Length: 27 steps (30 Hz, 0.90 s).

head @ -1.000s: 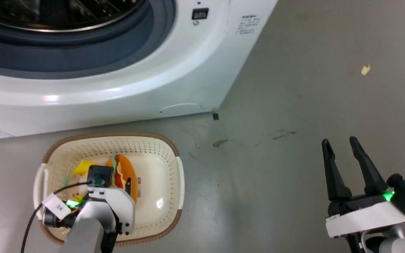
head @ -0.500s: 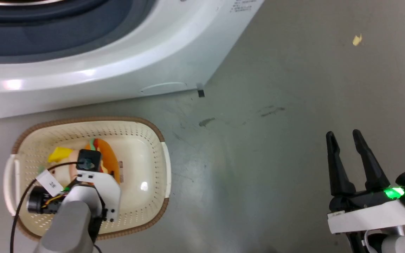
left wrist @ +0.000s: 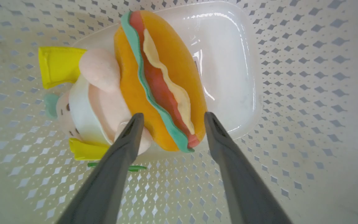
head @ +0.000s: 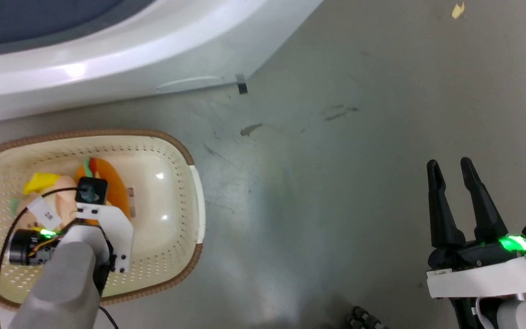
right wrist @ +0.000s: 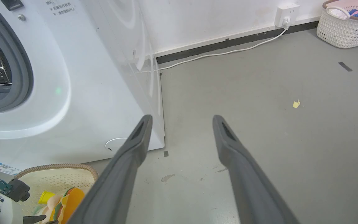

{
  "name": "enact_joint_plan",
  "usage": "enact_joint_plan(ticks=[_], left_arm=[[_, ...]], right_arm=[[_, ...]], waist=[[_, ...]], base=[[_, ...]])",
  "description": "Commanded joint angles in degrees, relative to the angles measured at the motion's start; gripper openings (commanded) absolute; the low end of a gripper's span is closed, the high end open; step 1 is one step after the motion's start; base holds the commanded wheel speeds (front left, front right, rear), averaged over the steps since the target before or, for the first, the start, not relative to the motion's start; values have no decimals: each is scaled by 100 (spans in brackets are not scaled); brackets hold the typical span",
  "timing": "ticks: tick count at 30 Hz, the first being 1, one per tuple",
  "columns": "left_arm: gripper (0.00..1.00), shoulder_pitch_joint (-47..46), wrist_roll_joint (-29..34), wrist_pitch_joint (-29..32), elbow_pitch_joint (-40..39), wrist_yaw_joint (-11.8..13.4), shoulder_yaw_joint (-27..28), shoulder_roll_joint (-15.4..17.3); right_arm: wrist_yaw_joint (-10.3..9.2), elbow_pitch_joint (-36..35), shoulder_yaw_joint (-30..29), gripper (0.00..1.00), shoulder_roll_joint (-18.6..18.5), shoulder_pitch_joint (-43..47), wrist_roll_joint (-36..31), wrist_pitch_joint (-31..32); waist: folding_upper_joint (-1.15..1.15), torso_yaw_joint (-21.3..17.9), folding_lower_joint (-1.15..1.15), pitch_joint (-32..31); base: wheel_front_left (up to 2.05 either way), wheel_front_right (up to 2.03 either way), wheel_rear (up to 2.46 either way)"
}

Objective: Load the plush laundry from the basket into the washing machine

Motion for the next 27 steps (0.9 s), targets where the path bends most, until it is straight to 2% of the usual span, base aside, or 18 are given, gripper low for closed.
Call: enact_joint_plan(ticks=[1,4,7,16,17,18,19,27], left_arm=[[100,-197,-59,21,161,29,-58,80],[100,-356,-134,1,322,48,-103,124],[100,-514,-343,-81,476,171,-1,128],[100,-927,-460,-93,1004,238,-255,254],[62,-971,-482,-87,1063,232,-279,263],[13,-1011,-516,-73,1123,187,-298,268],[0,-1047,-553,-72,1182,154,-312,276],[0,-1119,-834,-362,1616,158,-356,402]], right_arm=[[30,-47,13,100,-7,-111,86,-71],[31,-76,27,100,-7,-138,175,-107],[32,-105,37,100,-7,-157,248,-143],[34,-170,86,100,-8,-198,421,-250],[35,-176,95,100,-8,-211,434,-262],[35,-181,103,100,-8,-225,447,-274],[35,-182,106,100,-8,-240,445,-286],[37,-69,210,100,-8,-416,588,-371]], waist=[[0,-71,-1,142],[0,-126,-1,298],[0,-178,-1,445],[0,-339,-1,854],[0,-355,-1,899],[0,-374,-1,940],[0,-394,-1,977],[0,-623,-1,1021]], base=[[0,0,0],[0,0,0],[0,0,0],[0,0,0],[0,0,0],[0,0,0],[0,0,0],[0,0,0]])
